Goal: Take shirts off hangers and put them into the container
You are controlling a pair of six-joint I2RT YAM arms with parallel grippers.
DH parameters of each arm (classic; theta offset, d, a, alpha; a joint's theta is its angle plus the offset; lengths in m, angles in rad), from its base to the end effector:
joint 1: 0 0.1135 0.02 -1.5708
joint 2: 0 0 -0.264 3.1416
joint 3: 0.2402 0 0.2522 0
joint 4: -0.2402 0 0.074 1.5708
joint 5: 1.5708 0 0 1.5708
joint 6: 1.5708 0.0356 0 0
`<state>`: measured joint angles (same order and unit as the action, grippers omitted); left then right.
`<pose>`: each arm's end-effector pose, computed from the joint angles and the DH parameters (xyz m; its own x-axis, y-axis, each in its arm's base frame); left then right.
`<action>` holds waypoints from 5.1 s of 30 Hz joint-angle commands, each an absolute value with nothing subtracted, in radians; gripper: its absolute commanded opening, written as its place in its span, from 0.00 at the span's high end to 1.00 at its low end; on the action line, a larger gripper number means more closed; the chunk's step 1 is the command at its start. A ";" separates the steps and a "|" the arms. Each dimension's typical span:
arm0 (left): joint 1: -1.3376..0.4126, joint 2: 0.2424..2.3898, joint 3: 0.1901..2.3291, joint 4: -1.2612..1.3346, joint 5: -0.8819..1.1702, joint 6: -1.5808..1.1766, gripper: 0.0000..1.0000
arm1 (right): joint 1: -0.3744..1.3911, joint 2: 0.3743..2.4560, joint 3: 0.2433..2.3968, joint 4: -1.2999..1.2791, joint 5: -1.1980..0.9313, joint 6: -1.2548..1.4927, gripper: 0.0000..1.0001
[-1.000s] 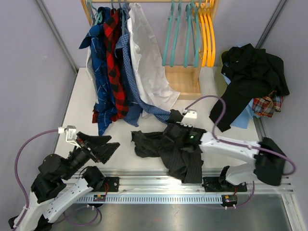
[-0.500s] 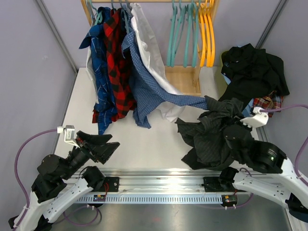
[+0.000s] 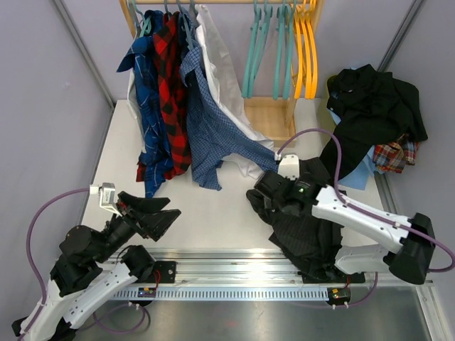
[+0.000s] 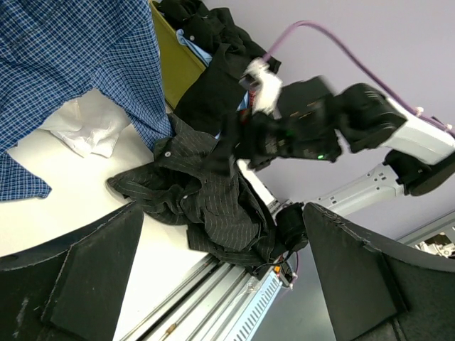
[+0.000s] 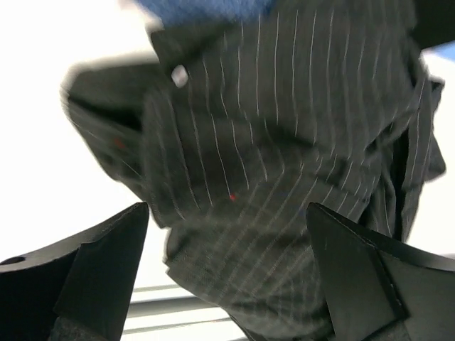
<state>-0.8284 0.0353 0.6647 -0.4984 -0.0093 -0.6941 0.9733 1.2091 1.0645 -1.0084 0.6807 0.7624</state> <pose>0.0189 -0.0201 0.3298 -0.3995 -0.5108 -0.7613 0.6180 0.4633 -0.6351 0.1417 0.1684 0.2916 -0.7164 -0.0987 -0.6907 -0.0056 0.9907 -0.1357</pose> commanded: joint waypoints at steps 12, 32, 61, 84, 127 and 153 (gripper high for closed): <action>-0.827 0.044 0.600 -0.381 0.057 -0.698 0.01 | 0.971 1.177 0.784 -0.946 0.559 1.215 0.01; -0.827 -0.074 0.564 -0.442 0.041 -0.752 0.01 | 0.963 1.457 0.661 -0.632 0.563 1.348 1.00; -0.827 0.143 0.606 -0.270 0.127 -0.735 0.01 | 0.810 0.880 1.456 0.195 1.267 -0.428 1.00; -0.827 0.038 0.744 -0.477 0.064 -0.696 0.01 | 0.086 1.815 2.430 -0.179 0.899 -0.072 1.00; -0.827 -0.078 0.776 -0.663 -0.031 -0.696 0.01 | -0.161 1.313 1.701 -0.336 0.198 0.532 0.00; -0.825 -0.155 0.781 -0.712 -0.043 -0.704 0.01 | 0.810 1.330 1.816 -0.489 -0.173 0.098 0.00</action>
